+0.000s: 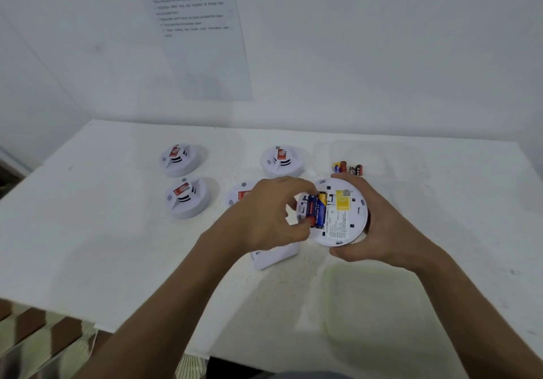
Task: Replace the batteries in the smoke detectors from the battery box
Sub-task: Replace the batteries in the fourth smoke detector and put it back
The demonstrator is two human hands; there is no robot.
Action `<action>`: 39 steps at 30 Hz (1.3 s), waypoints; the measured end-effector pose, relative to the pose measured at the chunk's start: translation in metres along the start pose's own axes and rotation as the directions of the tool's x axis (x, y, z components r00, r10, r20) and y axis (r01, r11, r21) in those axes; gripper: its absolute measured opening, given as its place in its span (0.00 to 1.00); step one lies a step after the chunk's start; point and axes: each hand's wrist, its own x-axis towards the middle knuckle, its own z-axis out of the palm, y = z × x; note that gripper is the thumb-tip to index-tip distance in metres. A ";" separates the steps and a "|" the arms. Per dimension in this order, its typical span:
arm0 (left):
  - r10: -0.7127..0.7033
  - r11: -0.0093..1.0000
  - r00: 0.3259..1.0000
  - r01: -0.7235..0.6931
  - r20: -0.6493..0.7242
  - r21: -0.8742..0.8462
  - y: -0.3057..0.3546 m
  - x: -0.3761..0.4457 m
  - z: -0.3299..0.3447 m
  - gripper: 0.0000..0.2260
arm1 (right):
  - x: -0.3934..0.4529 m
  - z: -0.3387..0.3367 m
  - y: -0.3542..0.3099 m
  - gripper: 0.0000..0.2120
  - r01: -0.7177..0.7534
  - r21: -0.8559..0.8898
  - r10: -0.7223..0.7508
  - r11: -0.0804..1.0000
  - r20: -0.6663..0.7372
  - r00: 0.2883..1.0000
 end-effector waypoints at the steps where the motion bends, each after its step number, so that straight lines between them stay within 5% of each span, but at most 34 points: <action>1: 0.007 0.999 0.999 -0.008 0.032 0.035 0.002 0.005 -0.001 0.19 | 0.000 -0.001 0.000 0.47 0.004 0.000 -0.004 1.000 -0.002 1.000; 10: 0.047 0.964 0.968 -0.108 0.246 0.241 0.027 0.042 0.007 0.17 | -0.013 -0.022 0.007 0.47 -0.007 -0.008 0.007 1.000 -0.074 0.997; 17: 0.205 0.852 0.927 -0.327 0.314 0.408 0.047 0.063 0.020 0.20 | -0.027 -0.047 0.000 0.43 -0.042 -0.001 0.042 0.999 -0.119 0.992; 24: 0.387 0.858 0.902 -0.428 0.189 0.284 0.051 0.079 0.028 0.24 | -0.038 -0.064 0.004 0.43 -0.036 0.060 0.051 0.998 -0.275 0.960; 28: 0.368 0.898 0.920 -0.390 0.137 0.206 0.047 0.090 0.042 0.21 | -0.043 -0.074 0.007 0.43 -0.052 0.073 0.074 0.996 -0.348 0.934; 33: 0.206 0.977 0.973 -0.198 0.100 -0.081 0.057 0.101 0.041 0.12 | -0.046 -0.085 0.009 0.44 -0.062 0.011 0.062 0.998 -0.368 0.928; 39: -0.034 0.928 0.992 -0.014 -0.123 -0.371 0.048 0.118 0.044 0.05 | -0.060 -0.099 0.015 0.43 -0.111 -0.026 0.088 0.993 -0.447 0.890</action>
